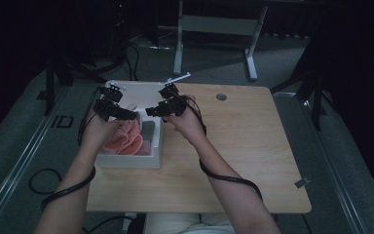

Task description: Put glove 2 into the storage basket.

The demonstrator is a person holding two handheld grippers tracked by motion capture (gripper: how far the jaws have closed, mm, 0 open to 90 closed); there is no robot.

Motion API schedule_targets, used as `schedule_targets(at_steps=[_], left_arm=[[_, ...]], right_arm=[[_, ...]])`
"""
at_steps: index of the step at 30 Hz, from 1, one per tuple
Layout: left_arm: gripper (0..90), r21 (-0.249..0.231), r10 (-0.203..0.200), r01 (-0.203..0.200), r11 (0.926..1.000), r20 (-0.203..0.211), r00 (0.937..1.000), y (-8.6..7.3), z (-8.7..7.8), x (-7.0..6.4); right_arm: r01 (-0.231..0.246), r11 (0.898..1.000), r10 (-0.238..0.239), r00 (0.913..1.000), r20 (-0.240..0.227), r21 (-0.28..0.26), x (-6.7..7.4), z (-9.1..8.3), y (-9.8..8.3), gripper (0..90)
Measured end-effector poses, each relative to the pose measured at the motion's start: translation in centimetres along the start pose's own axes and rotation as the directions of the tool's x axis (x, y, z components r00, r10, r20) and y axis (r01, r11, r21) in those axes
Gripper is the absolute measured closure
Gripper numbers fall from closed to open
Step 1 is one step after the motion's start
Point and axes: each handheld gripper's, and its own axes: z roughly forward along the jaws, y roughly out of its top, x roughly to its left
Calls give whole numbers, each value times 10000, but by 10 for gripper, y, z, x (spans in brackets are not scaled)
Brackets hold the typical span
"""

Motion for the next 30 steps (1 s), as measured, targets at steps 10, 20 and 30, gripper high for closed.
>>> schedule_targets(at_steps=[10,20,30], left_arm=[[9,-908,1116,-1063,9902,549,9922,12,-6,-51],[9,-1245,2463,-2340,9642,947,9646,16,3,-105],[9,-1222,3137,-2974,9469,1487,9378,11,25,-146]], right_arm=[[34,9990,-56,9987,-497,-451,-18,-32,-12,237],[71,9969,-61,9999,128,-780,-50,-65,-39,193],[-9,9968,69,9971,757,-796,-80,-87,-72,178]])
